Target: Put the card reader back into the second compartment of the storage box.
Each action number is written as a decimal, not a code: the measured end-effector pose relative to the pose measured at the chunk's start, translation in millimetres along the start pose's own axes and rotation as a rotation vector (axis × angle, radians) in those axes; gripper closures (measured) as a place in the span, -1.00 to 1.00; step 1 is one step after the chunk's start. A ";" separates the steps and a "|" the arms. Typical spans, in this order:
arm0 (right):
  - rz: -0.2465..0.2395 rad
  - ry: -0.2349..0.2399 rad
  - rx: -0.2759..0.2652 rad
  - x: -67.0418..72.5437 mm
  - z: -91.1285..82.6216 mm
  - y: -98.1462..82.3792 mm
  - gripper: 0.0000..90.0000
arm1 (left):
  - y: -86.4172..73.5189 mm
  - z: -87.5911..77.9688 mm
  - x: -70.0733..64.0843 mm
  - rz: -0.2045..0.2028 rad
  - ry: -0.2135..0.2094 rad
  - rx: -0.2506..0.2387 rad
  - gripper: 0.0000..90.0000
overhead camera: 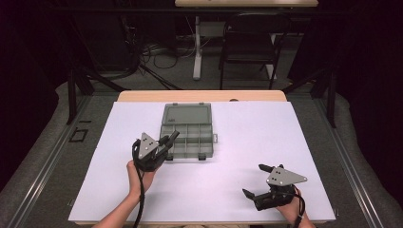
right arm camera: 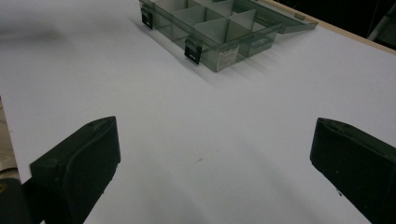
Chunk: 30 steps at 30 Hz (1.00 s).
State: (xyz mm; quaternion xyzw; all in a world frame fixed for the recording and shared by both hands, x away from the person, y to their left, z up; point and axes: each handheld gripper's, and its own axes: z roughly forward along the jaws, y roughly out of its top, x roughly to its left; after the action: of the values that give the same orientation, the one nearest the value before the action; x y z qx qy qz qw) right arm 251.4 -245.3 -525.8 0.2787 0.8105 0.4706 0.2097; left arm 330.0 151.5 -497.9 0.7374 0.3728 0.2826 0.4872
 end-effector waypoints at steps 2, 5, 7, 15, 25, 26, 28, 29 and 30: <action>-0.001 0.000 0.000 -0.1 0.1 0.0 -0.97 | 0.5 1.6 0.8 0.001 0.001 0.001 0.65; -0.001 0.001 0.001 -0.1 0.0 0.0 -0.97 | 0.8 4.2 2.1 -0.002 0.003 0.002 0.65; -0.001 0.000 0.000 0.0 0.0 0.0 -0.97 | 1.0 5.6 2.8 -0.005 0.008 0.002 0.65; -0.002 0.000 0.000 -0.2 -0.1 -0.1 -0.97 | 2.2 12.3 5.5 -0.010 0.014 0.008 0.65; -0.002 -0.001 0.002 -0.2 -0.1 -0.1 -0.97 | 4.6 18.9 9.7 -0.018 0.020 0.009 0.65; -0.002 0.000 0.003 -0.2 -0.1 -0.1 -0.97 | 4.7 19.6 9.9 -0.021 0.019 0.008 0.65; -0.002 -0.001 0.002 -0.2 0.0 -0.1 -0.97 | 5.1 21.0 10.2 -0.020 0.022 0.008 0.65; -0.001 -0.001 0.002 -0.3 0.0 -0.2 -0.97 | 5.3 21.5 10.4 -0.022 0.023 0.007 0.65; -0.001 -0.001 0.003 -0.2 0.0 -0.2 -0.97 | 5.6 22.0 10.5 -0.023 0.024 0.007 0.65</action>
State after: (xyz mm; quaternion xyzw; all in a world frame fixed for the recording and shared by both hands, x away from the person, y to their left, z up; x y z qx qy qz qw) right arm 251.5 -245.5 -525.9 0.2791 0.8111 0.4692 0.2098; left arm 354.5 147.6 -500.2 0.7312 0.3880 0.2846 0.4835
